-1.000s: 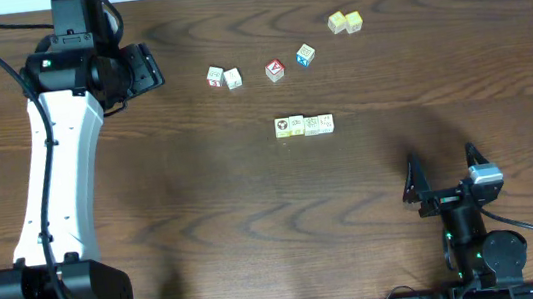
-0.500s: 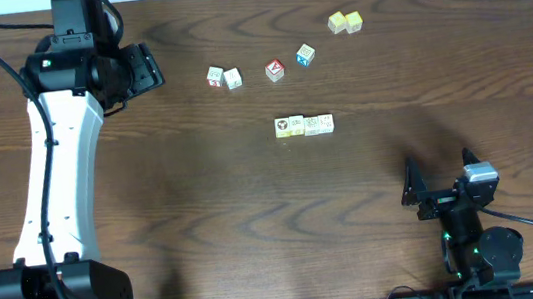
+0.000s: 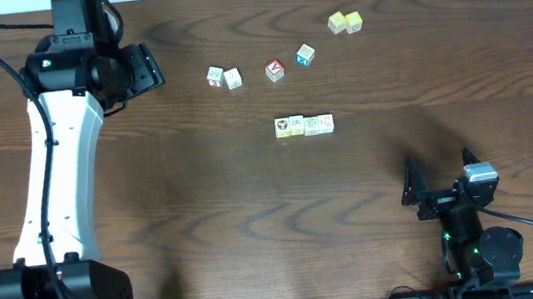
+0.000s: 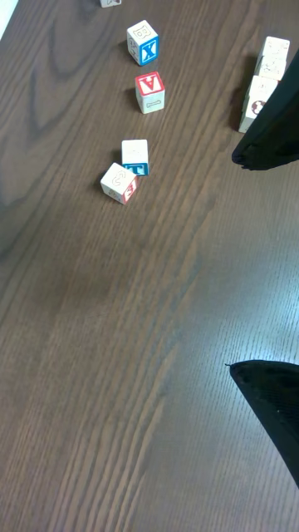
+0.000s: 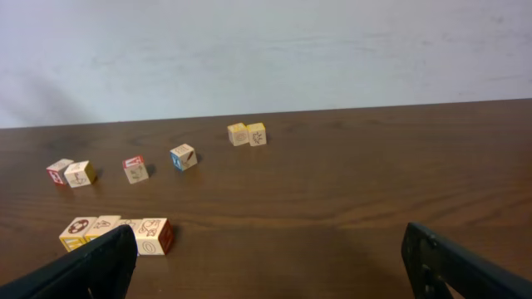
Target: Lift 4 blocks
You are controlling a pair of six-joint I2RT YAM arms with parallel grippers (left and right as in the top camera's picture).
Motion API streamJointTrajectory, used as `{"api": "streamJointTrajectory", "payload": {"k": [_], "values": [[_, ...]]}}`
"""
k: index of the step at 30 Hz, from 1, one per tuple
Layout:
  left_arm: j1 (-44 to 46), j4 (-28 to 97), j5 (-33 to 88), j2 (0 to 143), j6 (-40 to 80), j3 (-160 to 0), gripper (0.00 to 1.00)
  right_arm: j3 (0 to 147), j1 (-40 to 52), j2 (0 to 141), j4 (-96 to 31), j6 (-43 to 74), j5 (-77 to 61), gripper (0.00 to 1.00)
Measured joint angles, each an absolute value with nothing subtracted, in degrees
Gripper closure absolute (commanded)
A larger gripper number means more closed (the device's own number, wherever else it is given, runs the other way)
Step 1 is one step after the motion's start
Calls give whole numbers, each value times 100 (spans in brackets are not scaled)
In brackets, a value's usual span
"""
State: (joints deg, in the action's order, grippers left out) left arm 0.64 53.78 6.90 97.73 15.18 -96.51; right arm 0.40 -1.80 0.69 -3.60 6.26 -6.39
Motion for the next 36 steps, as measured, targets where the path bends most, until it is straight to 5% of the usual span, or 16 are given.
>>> {"api": "streamJointTrajectory", "payload": {"k": [26, 36], "values": [[82, 5994, 558, 9756, 1105, -9598, 26, 40, -180, 69, -357, 626, -639, 1], [97, 5013, 716, 8121, -189, -7404, 26, 40, -180, 69, -362, 624, -633, 1]]}}
